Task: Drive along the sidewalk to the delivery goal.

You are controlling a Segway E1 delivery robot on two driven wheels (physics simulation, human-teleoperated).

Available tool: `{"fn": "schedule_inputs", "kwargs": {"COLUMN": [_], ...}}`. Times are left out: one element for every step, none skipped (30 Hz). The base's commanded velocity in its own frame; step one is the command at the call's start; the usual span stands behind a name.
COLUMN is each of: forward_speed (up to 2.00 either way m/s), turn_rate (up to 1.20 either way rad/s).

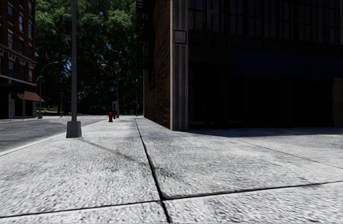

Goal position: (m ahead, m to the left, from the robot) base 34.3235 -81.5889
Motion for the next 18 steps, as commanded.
{"fn": "schedule_inputs", "kwargs": {"forward_speed": [1.2,1.2,1.2,1.2,1.2,1.2,1.2,1.2,1.2,1.2,1.2,1.2,1.2,1.2,1.2,1.2,1.2,1.2], "turn_rate": [-0.06,-0.06,0.0,0.0,0.0,0.0,0.0,0.0,0.0,0.0,0.0,-0.13,-0.39,-0.46,0.0,0.0,0.0,0.0]}}
